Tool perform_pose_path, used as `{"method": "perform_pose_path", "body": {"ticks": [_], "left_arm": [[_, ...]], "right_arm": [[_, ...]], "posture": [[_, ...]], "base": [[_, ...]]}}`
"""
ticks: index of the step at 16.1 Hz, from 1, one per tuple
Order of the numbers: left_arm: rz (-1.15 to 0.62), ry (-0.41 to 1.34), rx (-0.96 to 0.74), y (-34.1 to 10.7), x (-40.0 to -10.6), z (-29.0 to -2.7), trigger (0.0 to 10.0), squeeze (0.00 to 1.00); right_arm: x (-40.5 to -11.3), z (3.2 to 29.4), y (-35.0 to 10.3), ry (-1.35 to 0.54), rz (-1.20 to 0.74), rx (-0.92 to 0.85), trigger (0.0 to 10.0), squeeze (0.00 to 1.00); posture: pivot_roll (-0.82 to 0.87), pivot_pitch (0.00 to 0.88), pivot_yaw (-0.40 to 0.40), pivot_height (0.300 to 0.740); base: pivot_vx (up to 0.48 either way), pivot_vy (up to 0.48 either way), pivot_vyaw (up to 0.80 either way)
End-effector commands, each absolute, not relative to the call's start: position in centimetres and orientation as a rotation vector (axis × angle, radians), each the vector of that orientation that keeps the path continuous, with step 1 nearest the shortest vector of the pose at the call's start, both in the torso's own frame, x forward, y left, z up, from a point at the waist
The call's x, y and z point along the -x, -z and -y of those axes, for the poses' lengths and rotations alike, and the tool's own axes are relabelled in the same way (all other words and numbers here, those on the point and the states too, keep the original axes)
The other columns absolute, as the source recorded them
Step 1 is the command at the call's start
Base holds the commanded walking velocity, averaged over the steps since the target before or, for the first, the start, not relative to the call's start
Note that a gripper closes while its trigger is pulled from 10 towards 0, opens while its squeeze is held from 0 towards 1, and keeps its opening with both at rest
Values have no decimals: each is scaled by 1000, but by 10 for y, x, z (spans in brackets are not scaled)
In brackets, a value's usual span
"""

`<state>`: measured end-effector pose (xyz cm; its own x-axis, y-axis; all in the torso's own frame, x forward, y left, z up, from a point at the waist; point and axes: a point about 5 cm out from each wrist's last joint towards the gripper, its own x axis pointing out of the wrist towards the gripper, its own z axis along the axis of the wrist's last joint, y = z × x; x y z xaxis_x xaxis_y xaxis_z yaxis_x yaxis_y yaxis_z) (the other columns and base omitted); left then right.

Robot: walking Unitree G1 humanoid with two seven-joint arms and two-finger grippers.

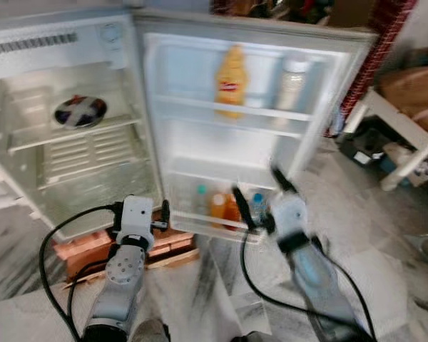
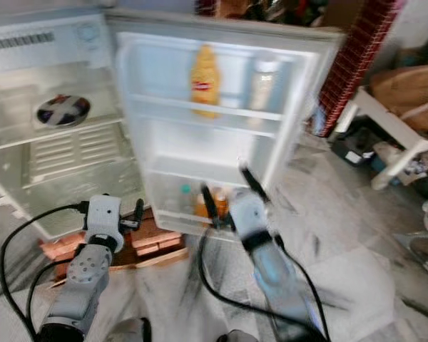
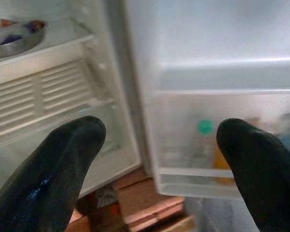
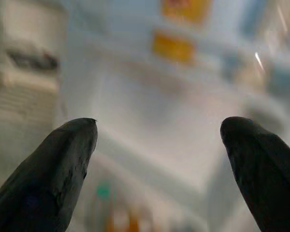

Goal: Restocking fridge

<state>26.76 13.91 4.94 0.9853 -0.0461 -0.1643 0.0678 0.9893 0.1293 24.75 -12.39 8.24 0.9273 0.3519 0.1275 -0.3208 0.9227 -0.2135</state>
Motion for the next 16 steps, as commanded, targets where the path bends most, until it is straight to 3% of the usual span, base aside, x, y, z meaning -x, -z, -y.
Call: {"method": "perform_pose_path", "body": {"ticks": [1, 11, 16], "left_arm": [[-168, 58, -144, -47, -266, -141, 10000, 0], [-182, 55, -150, -43, -268, -138, 10000, 0], [-183, 57, -154, -43, -269, -134, 10000, 0]], "right_arm": [[-249, 129, -81, -325, 128, 161, 10000, 0], [-257, 137, -73, -388, 23, 125, 10000, 0], [-263, 134, -79, -397, 45, 112, 10000, 0]], "posture": [[143, 41, -24, 740], [128, 46, -24, 740], [125, 48, -22, 740]], "base": [[0, -390, 0], [0, -312, 0], [0, -269, 763]]}}
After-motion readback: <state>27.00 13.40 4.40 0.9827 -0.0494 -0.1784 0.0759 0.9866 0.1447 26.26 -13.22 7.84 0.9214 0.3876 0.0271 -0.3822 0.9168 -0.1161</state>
